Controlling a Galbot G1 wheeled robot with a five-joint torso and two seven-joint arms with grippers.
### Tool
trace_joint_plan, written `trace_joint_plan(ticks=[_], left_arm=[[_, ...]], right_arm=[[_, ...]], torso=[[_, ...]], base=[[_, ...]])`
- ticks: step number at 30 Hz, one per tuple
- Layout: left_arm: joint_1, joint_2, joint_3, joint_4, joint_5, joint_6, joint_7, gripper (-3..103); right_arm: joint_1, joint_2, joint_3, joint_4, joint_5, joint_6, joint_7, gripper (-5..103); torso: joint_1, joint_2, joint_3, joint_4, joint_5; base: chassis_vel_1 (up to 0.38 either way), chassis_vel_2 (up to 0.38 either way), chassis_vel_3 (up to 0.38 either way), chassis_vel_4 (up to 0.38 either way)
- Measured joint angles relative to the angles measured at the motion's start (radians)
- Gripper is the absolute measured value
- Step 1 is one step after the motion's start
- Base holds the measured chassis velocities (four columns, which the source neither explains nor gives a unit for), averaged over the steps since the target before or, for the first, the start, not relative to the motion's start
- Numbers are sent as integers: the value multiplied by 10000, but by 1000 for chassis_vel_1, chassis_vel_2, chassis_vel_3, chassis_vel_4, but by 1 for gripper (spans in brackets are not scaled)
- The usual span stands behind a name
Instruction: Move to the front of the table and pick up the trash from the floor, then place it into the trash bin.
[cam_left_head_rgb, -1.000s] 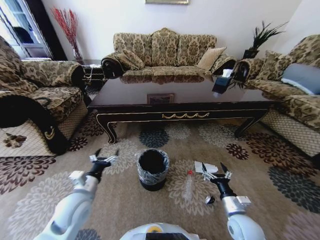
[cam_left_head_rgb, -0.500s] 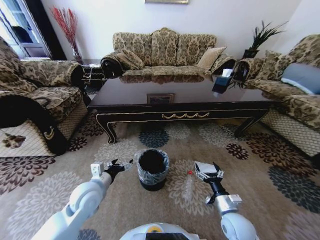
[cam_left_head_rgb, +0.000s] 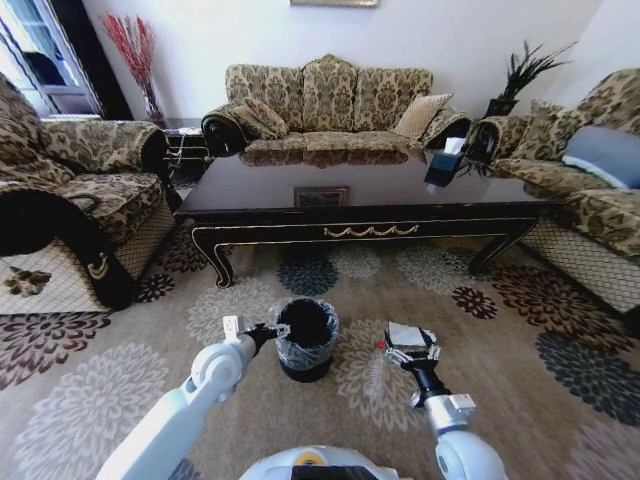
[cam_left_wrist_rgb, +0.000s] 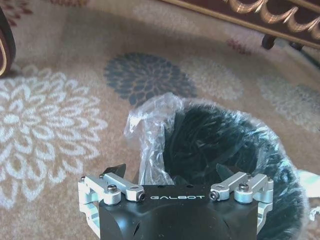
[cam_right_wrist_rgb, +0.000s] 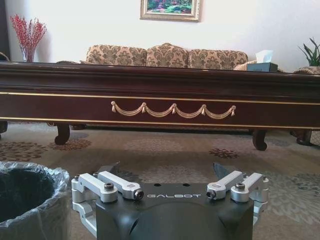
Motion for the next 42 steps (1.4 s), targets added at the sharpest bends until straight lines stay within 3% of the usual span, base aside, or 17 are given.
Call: trace_joint_plan(ticks=[4, 6, 12, 15, 17, 23, 26, 29, 31, 32, 33, 36, 42], left_arm=[[-436, -221, 320, 378, -554, 108, -473, 100], [-942, -534, 548, 746, -1664, 378, -1367, 100], [-1713, -746, 937, 1346, -2677, 716, -2315, 101], [-1907, -754, 1075, 1566, -3052, 926, -2850, 89], [-1929, -751, 1097, 1629, -3104, 960, -2964, 89], [-1877, -776, 1065, 1836, -3348, 1080, -3311, 62], [-1837, -813, 1017, 1859, -3375, 1081, -3344, 57], [-1670, -828, 829, 1758, -3386, 1025, -3415, 40], [-1647, -829, 811, 1740, -3386, 1021, -3416, 40], [-1536, -821, 743, 1649, -3388, 1014, -3436, 30], [-1504, -811, 729, 1631, -3389, 1013, -3448, 30], [-1480, -795, 716, 1639, -3405, 974, -3514, 14], [-1497, -659, 672, 1560, -3539, 999, -3626, 2]], right_arm=[[23, -4, -1, -35, 23, 3, 7, 100], [62, -4, -3, -63, 47, 3, 29, 100], [59, -14, 97, -76, 158, 2, 49, 100], [41, -14, 162, -98, 201, 7, 68, 100], [33, -13, 183, -101, 216, 11, 72, 100], [11, -72, 267, -95, 382, 13, 103, 100], [43, -110, 281, -88, 438, 5, 127, 100], [76, -94, 269, -113, 449, -15, 136, 100], [75, -86, 263, -122, 447, -15, 136, 100], [43, -44, 220, -189, 434, -15, 139, 100], [28, -43, 213, -238, 430, -11, 139, 100], [68, -106, 211, -421, 462, -4, 139, 100], [236, -194, 252, -613, 651, -38, 240, 100]], torso=[[0, 0, 0, 0, -2], [0, 0, 0, -2, 0], [0, 0, 0, -2, -1], [0, 0, 0, -2, -1], [0, 0, 0, -1, -1], [0, 0, -1, -1, -1], [0, 0, -1, -1, -3], [0, 0, -1, 0, -2], [0, 0, -1, 0, -2], [1, 0, -1, -1, -2], [0, 0, -1, -1, -2], [0, 0, -1, -2, -2], [1, -1, 1, -1, -7]], base=[[0, 0, 0, 0], [0, 0, 0, 0], [0, 0, 0, 0], [0, 0, 0, 0], [0, 0, 0, 0], [0, 0, 0, 0], [0, 0, 0, 0], [0, 0, 0, 0], [0, 0, 0, 0], [0, 0, 0, 0], [0, 0, 0, 0], [0, 0, 0, 0], [0, 0, 0, 0]])
